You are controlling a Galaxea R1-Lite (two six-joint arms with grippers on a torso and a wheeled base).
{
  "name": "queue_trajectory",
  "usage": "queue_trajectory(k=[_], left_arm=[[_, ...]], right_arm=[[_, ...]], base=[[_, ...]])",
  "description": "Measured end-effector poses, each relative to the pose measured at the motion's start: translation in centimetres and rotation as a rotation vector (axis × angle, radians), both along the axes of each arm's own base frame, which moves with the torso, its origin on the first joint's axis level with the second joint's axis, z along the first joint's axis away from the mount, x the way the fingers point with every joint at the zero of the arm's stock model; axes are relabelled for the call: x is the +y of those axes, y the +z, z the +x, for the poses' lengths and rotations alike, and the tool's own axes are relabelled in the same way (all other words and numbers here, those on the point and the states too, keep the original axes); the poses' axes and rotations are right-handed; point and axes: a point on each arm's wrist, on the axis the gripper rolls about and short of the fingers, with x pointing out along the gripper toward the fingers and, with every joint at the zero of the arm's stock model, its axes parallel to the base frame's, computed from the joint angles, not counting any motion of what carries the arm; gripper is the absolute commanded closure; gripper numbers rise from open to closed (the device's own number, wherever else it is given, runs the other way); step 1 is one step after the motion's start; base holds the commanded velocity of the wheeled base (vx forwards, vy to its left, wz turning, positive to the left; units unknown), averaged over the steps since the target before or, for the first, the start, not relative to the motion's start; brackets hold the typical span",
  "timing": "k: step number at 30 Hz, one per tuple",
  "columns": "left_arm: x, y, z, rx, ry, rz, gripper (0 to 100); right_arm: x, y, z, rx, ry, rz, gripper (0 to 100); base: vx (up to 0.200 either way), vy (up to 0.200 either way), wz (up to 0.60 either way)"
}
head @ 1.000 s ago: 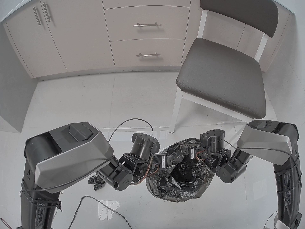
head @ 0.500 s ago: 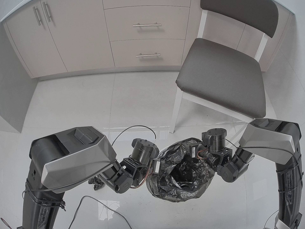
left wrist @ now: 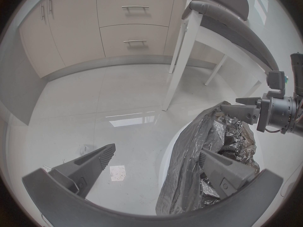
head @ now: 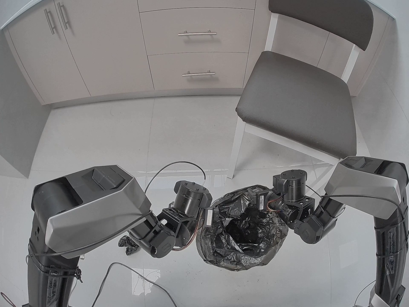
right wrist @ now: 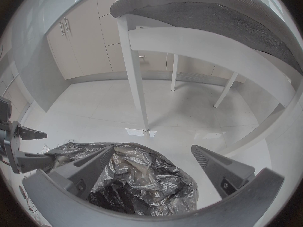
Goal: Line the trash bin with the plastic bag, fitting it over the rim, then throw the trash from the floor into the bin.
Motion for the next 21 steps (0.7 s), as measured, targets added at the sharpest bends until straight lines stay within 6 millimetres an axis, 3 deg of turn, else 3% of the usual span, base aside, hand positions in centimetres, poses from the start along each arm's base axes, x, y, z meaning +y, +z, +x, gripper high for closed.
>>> queue_trajectory(k=[21], left_arm=[[2.3, -1.6, 2.8, 0.008, 0.092, 0.021, 0]], right_arm=[[-0.1, 0.1, -0.3, 0.004, 0.003, -0.004, 0]], base=[[0.000, 0.000, 0.00]])
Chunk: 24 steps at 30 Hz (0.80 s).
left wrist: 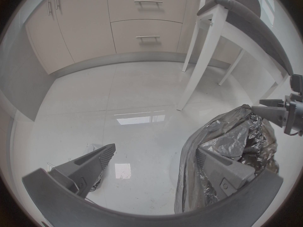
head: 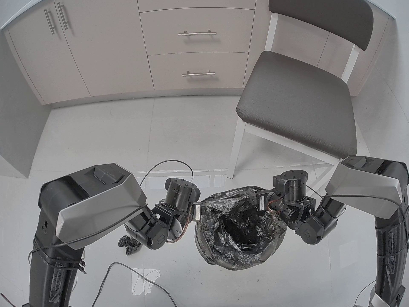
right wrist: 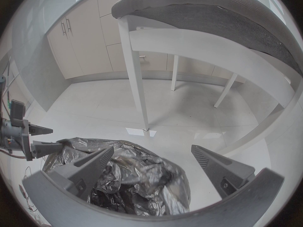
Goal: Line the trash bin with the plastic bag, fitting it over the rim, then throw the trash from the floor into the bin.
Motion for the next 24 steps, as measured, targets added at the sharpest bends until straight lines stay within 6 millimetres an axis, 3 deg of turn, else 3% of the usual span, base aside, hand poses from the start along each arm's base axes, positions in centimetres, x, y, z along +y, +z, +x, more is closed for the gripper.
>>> queue_trajectory(k=[7, 17, 24], left_arm=[[1.2, -1.3, 2.1, 0.001, 0.040, -0.001, 0], [0.3, -3.0, 2.5, 0.014, 0.022, 0.000, 0], [-0.3, -3.7, 1.8, 0.032, 0.006, 0.006, 0]], right_arm=[[-0.1, -0.3, 0.2, 0.004, -0.003, -0.002, 0], [-1.1, -1.4, 1.0, 0.018, -0.033, -0.009, 0], [-2.8, -1.4, 1.2, 0.029, -0.073, -0.013, 0]], base=[[0.000, 0.000, 0.00], [0.000, 0.000, 0.00], [0.000, 0.000, 0.00]])
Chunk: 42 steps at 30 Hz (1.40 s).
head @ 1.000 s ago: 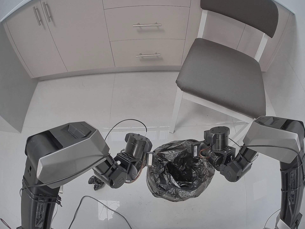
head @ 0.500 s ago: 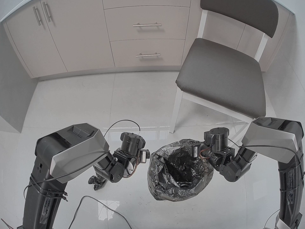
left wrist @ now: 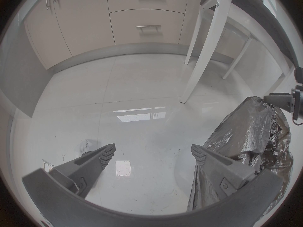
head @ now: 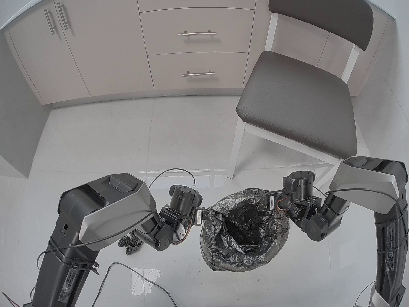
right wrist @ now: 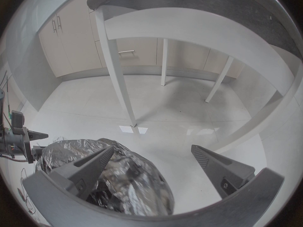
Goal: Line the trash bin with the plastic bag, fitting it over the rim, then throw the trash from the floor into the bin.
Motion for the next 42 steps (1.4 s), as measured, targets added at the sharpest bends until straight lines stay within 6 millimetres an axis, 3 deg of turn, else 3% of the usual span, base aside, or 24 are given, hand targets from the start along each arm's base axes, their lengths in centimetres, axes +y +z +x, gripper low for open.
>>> queue_trajectory(k=[11, 15, 42], left_arm=[[-0.2, 0.5, -1.0, 0.008, -0.013, 0.001, 0], [-0.2, 0.7, -1.0, 0.006, -0.011, -0.005, 0], [-0.1, 1.1, -0.8, -0.004, -0.003, -0.020, 0]], right_arm=[[-2.0, 1.2, -3.9, 0.046, 0.036, 0.001, 0], [-2.7, 0.7, -4.8, 0.055, 0.026, -0.002, 0], [-6.1, -1.9, -3.6, 0.083, -0.075, -0.029, 0]], base=[[0.000, 0.000, 0.00], [0.000, 0.000, 0.00], [0.000, 0.000, 0.00]])
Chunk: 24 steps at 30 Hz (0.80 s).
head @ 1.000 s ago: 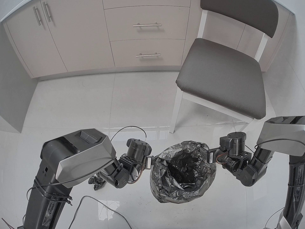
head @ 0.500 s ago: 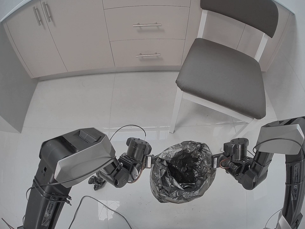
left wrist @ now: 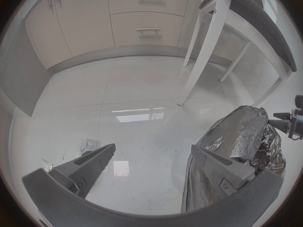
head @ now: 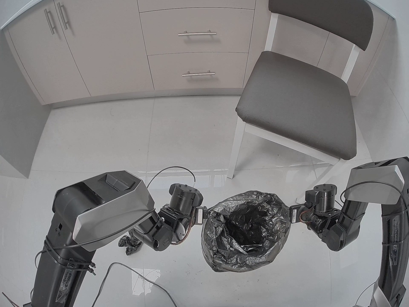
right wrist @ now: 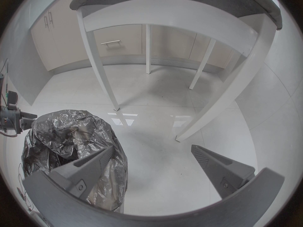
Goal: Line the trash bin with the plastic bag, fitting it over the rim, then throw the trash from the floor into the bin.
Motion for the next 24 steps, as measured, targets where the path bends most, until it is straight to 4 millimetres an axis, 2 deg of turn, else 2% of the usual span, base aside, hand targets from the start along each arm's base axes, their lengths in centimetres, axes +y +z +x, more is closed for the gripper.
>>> queue_trajectory(k=[16, 20, 24], left_arm=[[0.1, -0.1, 0.0, 0.002, 0.001, 0.000, 0], [0.1, -0.1, 0.0, 0.001, 0.001, 0.000, 0], [0.1, 0.2, -0.1, -0.001, 0.005, -0.014, 0]], right_arm=[[-0.8, -2.7, 0.7, 0.054, -0.002, -0.042, 0], [-1.3, -2.9, 0.8, 0.057, -0.013, -0.045, 0], [-1.6, -2.1, 0.9, 0.036, -0.022, -0.040, 0]], base=[[0.000, 0.000, 0.00], [0.000, 0.000, 0.00], [0.000, 0.000, 0.00]])
